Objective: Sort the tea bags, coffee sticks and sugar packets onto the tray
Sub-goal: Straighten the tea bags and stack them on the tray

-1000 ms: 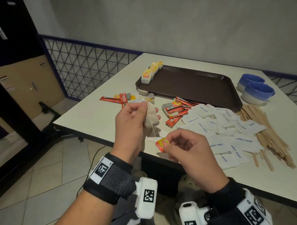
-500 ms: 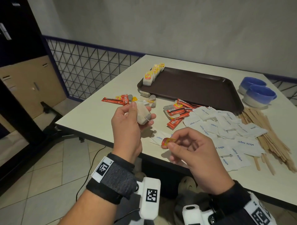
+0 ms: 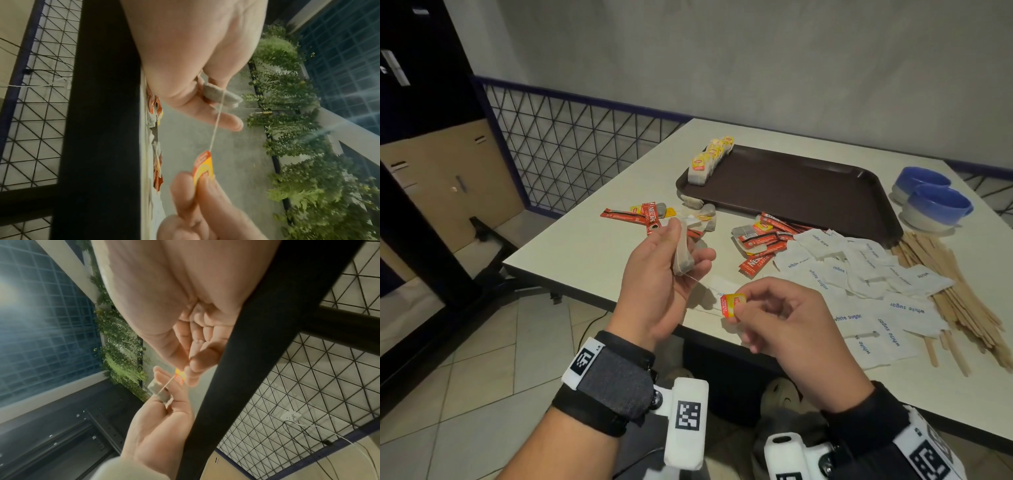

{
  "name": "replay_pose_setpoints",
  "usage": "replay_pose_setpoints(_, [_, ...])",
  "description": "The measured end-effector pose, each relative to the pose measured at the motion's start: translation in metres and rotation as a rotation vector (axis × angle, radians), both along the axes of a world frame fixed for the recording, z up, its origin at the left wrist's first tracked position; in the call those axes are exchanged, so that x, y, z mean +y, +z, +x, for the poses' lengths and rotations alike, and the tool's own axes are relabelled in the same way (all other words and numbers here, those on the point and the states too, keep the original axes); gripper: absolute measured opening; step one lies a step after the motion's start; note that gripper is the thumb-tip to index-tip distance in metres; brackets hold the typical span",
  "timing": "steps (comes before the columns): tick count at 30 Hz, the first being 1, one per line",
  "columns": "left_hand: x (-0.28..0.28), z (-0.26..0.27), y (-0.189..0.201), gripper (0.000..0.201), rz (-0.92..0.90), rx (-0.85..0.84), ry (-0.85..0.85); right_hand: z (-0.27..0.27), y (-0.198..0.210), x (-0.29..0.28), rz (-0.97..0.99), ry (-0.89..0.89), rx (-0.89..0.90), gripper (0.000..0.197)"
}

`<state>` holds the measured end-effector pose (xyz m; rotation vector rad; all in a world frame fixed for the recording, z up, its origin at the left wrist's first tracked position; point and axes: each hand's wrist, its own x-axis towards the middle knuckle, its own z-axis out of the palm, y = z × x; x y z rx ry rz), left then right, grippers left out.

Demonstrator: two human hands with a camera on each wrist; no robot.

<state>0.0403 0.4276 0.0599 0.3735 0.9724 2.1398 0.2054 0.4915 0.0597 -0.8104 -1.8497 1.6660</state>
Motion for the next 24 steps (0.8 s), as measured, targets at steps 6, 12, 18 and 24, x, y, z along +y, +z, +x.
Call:
replay_pose_setpoints(6, [0.000,0.001,-0.004,0.022,-0.024,0.197,-0.187,-0.001,0.004,0.000,-0.078,-0.042,0.061,0.007])
replay_pose_setpoints(12, [-0.003,0.004,-0.004,0.012,-0.074,0.409,-0.292,0.003,0.003,0.008,-0.200,-0.033,0.209,0.015])
replay_pose_setpoints(18, [-0.003,0.004,-0.005,0.004,-0.151,0.581,-0.357,0.010,0.006,0.019,-0.411,0.020,0.293,0.027])
replay_pose_setpoints(24, [-0.004,0.009,-0.003,0.011,-0.192,0.631,-0.398,0.014,0.008,0.022,-0.525,0.097,0.308,0.021])
